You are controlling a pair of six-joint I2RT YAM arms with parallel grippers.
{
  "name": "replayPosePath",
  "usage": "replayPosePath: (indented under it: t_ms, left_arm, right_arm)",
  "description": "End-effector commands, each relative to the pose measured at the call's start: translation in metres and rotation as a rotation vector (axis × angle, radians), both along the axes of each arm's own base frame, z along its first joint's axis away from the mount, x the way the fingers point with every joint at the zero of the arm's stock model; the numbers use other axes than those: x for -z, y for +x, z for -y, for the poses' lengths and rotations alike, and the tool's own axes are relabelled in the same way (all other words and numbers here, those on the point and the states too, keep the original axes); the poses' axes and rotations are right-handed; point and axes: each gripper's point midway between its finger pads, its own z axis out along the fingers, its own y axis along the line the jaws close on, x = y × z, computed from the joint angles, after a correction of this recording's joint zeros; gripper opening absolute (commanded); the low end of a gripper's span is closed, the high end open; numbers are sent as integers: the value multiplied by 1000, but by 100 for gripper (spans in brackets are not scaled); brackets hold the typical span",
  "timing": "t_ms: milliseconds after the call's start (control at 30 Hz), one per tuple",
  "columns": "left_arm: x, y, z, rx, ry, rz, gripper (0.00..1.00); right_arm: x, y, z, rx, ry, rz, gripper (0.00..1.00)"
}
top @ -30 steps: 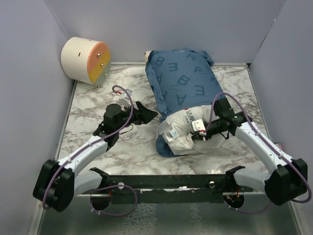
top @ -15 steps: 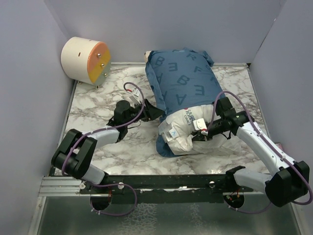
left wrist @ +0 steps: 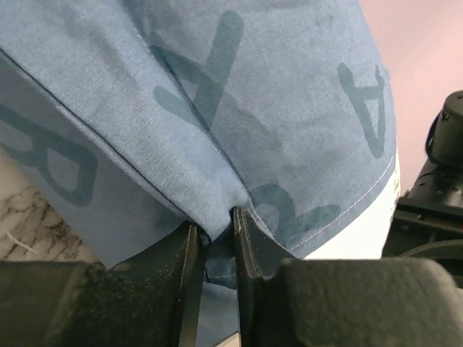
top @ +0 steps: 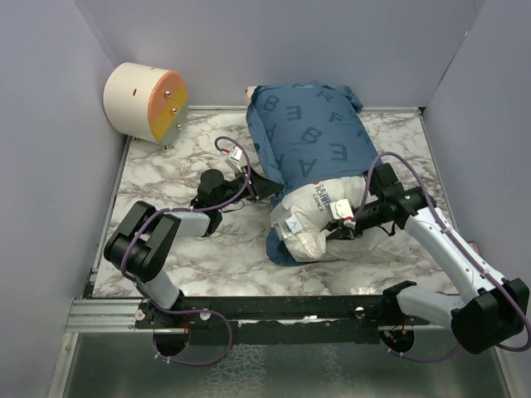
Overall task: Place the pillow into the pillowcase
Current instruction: Stuff the pillow into the pillowcase.
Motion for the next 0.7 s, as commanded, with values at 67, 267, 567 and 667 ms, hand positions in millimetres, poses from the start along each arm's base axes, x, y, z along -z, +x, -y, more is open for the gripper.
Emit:
replayPosePath:
  t_ms: [67,267,567,667]
  left_arm:
    - [-28,-5,9,74,-88,78,0]
    - [-40,-16,8,95,-78,131,0]
    - [-55,-37,17,130,-40,193,0]
    - [-58,-40,20,139,-32,200,0]
  right_arm:
    - [-30,-11,3,16,29,7,26]
    - [-66,-16,1,10,75,48,34]
    - [-114,10,-15,81,185,57,50]
    - [-110,30,-18,135,169,53,49]
